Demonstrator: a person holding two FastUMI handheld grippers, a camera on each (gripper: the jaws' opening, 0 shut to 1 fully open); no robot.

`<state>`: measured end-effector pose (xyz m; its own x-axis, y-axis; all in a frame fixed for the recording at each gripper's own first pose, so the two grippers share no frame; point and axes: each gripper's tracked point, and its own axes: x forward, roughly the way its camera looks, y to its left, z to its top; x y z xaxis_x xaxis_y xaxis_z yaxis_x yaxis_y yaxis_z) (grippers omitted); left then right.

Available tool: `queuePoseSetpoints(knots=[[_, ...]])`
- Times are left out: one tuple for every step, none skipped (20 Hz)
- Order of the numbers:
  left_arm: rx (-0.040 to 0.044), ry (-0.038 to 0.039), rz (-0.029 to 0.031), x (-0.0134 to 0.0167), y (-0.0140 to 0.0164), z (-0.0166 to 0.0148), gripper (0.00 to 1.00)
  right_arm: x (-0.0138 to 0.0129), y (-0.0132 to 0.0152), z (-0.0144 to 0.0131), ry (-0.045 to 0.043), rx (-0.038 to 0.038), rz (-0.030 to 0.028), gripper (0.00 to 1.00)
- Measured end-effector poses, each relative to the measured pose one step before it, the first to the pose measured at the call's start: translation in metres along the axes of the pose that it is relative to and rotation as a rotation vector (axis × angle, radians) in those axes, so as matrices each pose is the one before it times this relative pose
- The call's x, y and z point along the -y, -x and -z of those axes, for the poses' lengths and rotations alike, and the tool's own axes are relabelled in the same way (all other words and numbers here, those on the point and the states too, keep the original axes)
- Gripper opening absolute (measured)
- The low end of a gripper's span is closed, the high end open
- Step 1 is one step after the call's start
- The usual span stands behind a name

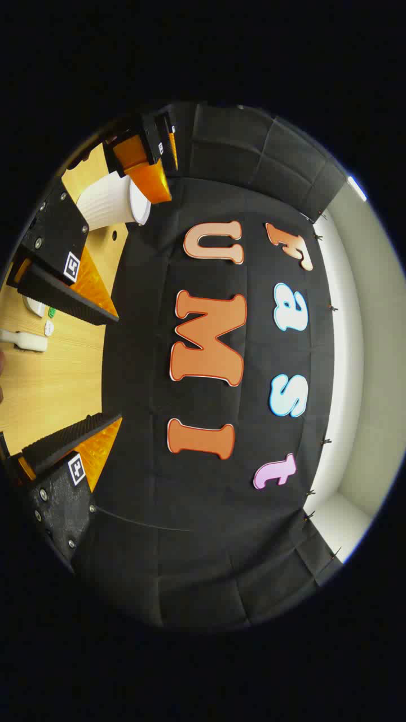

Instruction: Pick up the small broom and dustpan from the desktop, sweep the trash into the dustpan with the broom, and then empty the trash into the garbage bin.

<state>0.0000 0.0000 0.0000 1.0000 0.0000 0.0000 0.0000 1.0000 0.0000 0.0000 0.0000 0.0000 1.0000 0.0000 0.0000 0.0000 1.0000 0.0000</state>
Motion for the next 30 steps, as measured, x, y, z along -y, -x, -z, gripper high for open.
queuePoseSetpoints(knots=[[0.00438,-0.00992,0.00373,0.00391,-0.00023,-0.00052,0.94,-0.00018,0.00001,-0.00841,0.00383,0.02796,-0.00131,0.94],[0.00259,-0.00622,0.00412,0.00364,-0.0002,-0.00084,0.94,-0.00175,0.00037,-0.0052,-0.00452,0.02098,-0.0049,0.94],[-0.00073,-0.0031,0.00287,0.0028,0.00062,-0.00002,0.94,-0.00507,-0.00023,-0.00242,-0.00635,0.01258,-0.01093,0.94],[-0.00165,-0.00218,-0.00078,0.00168,-0.00104,0.00097,0.94,-0.00339,-0.00051,-0.00042,-0.00227,0.00517,-0.0101,0.94],[-0.00295,-0.00321,0.0002,0.00155,-0.00008,0.00269,0.94,-0.00045,0.00003,0.00343,-0.00123,-0.0059,-0.00463,0.94],[-0.01168,-0.00248,0.00524,0.0032,-0.00068,0.00286,0.94,0.00123,-0.00004,0.00287,-0.00374,-0.01137,0.00413,0.94],[-0.01167,-0.00023,0.00678,0.00379,0.00082,0.00413,0.94,0.00112,-0.0022,0.00426,-0.00372,-0.01395,0.00465,0.94],[-0.01341,-0.00217,0.00688,0.00337,0.0015,0.00297,0.95,0.00357,-0.00041,0.00428,0.00033,-0.0145,0.01174,0.94],[-0.00747,-0.00097,0.0094,0.00347,0.00171,0.00307,0.95,0.00323,0.00008,0.00325,-0.0014,-0.01433,0.00697,0.94],[-0.00606,-0.00248,0.01039,0.00462,-0.00052,0.00094,0.95,0.0023,0.00034,0.00273,-0.00561,-0.00867,0.00818,0.94],[-0.00377,-0.00133,0.01061,0.00323,0.00037,0.00136,0.95,-0.00051,0.00171,0.0001,-0.01587,-0.00635,-0.00295,0.94],[-0.00286,0.00176,0.01285,0.00467,0.00009,-0.0005,0.95,0.00025,0.00134,-0.00011,-0.00996,0.00198,0.00064,0.94],[-0.00336,0.00192,0.01317,0.00369,0.00213,0.00184,0.95,0.00064,-0.00132,-0.00093,-0.00243,0.00237,0.00212,0.94],[-0.00379,0.00294,0.00728,0.0027,0.00044,0.00105,0.95,-0.00013,-0.00026,0.0008,-0.00139,-0.00114,0.00115,0.94],[-0.00649,0.00186,-0.00064,-0.00052,-0.00052,0.00276,0.95,-0.00086,0.00033,0.00196,-0.00178,-0.00556,-0.00248,0.94],[-0.01039,-0.0044,-0.00465,-0.00097,-0.00084,0.00283,0.95,0.00052,-0.00049,0.00115,0.00273,-0.00495,-0.00008,0.94],[-0.01426,-0.01989,-0.01207,-0.00396,0.00029,0.00508,0.94,-0.00113,-0.00103,0.00344,0.00312,-0.01654,-0.00401,0.94],[-0.00657,-0.01122,-0.00772,-0.00306,0.0004,0.00291,0.94,0.00072,-0.00095,0.00755,0.00254,-0.02901,0.00561,0.94],[-0.00982,-0.00136,-0.00326,0.00043,0.0008,0.00273,0.95,0.00018,0.0009,0.00534,-0.0098,-0.0169,0.00025,0.94],[-0.00517,0.00422,-0.00155,-0.00076,0.00063,0.0009,0.95,0.00178,0.00057,0.00186,-0.01187,-0.01113,0.00614,0.94],[-0.00309,0.00266,-0.00195,-0.00111,0.00108,0.00151,0.95,0.00422,0.001,0.00023,-0.00667,-0.002,0.00793,0.94],[-0.00168,-0.00049,-0.00142,0.00021,0.00046,-0.00008,0.95,0.00256,0.0002,-0.00148,-0.00025,0.00487,0.00798,0.94],[-0.00026,-0.00082,-0.0019,-0.00001,-0.00069,0.00055,0.94,0.00165,0.00054,-0.00204,0.00176,0.00891,0.00594,0.94],[-0.00092,0.00213,0.00606,0.00116,0.00074,0.00046,0.94,0.00058,0.00045,-0.00246,0.00079,0.00789,0.0031,0.94],[-0.00017,0.00086,0.0033,0.00182,0.00178,0.00021,0.95,-0.00112,0.00035,-0.00038,0.00147,0.00497,-0.00234,0.94],[-0.00197,-0.00129,0.00343,0.00149,0.00031,-0.00019,0.95,-0.00252,0.00116,0.00073,0.00357,0.00033,-0.01054,0.94],[-0.00379,-0.00083,0.0031,0.00099,0.00033,0.00218,0.95,-0.00263,0.00025,0.00175,0.00604,-0.00225,-0.0072,0.94],[-0.00368,0.00095,0.00162,0.00032,-0.00057,0.00036,0.95,0.00001,-0.00061,0.00092,0.00773,-0.00352,-0.00126,0.94],[-0.00427,-0.00052,0.00217,0.00127,0.0,0.00217,0.95,0.00002,0.00076,0.00012,0.00598,-0.00088,-0.00252,0.94],[-0.00143,0.00058,0.00024,0.00036,-0.00008,-0.00079,0.95,0.00041,0.00085,0.00059,0.00352,-0.00145,-0.0021,0.94]])
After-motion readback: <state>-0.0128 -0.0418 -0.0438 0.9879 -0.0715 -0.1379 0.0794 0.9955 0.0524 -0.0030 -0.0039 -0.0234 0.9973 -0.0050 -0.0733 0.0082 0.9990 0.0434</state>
